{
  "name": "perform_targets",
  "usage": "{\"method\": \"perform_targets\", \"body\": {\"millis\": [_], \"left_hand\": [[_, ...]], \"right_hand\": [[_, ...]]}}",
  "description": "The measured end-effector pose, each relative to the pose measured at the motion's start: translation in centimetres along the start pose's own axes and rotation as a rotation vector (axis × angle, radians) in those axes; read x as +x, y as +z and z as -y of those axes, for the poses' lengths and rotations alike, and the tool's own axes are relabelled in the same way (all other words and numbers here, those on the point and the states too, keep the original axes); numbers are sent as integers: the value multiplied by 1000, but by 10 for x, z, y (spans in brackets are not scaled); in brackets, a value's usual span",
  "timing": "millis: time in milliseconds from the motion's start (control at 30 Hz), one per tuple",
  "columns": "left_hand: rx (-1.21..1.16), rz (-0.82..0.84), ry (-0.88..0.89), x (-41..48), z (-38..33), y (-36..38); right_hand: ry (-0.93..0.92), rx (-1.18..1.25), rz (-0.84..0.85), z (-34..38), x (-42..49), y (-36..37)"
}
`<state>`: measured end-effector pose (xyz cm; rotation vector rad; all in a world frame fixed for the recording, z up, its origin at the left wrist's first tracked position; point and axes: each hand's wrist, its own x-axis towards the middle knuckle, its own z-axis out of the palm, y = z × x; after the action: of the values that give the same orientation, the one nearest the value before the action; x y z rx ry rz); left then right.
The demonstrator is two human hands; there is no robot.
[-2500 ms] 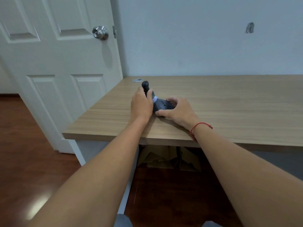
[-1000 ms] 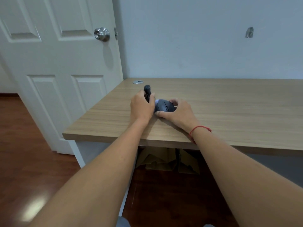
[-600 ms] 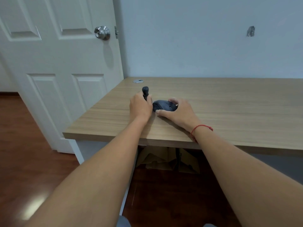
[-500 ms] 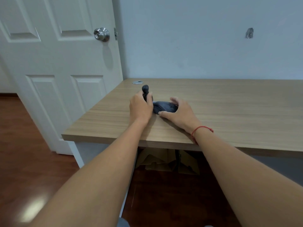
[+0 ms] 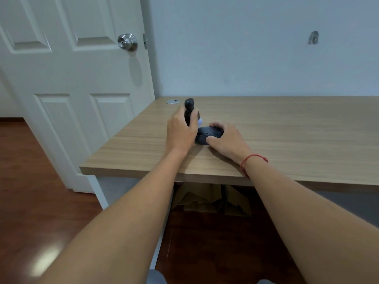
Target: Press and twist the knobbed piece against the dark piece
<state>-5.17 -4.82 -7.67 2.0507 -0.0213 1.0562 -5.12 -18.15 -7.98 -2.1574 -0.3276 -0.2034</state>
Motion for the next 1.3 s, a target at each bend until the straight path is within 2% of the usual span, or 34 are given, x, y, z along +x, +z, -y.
{"method": "perform_targets", "body": {"millis": [100, 200, 333, 467, 567, 700, 900, 1100, 1233, 1300], "left_hand": [[163, 78, -35, 1, 5, 2], [252, 66, -72, 2, 8, 4], [42, -23, -55, 3, 4, 1], [-138, -39, -55, 1, -3, -2], [-111, 44, -91, 2, 3, 1], [25, 69, -153, 6, 14, 2], [-171, 15, -155, 2, -1, -2], [-14, 161, -175, 4, 12, 3], [-184, 23, -198, 4, 1, -2], [-276, 4, -201, 2, -4, -4]], "right_hand": [[-4, -32, -16, 1, 0, 1], [9, -44, -50, -1, -1, -1], [76, 60, -117, 1, -6, -6], [72, 2, -70, 9, -11, -3], [30, -29, -62, 7, -11, -1], [24, -64, -79, 6, -8, 0], [41, -21, 42, 3, -5, -6], [22, -87, -21, 4, -4, 2], [25, -58, 7, 2, 0, -1], [18, -40, 26, 0, 1, -3]]}}
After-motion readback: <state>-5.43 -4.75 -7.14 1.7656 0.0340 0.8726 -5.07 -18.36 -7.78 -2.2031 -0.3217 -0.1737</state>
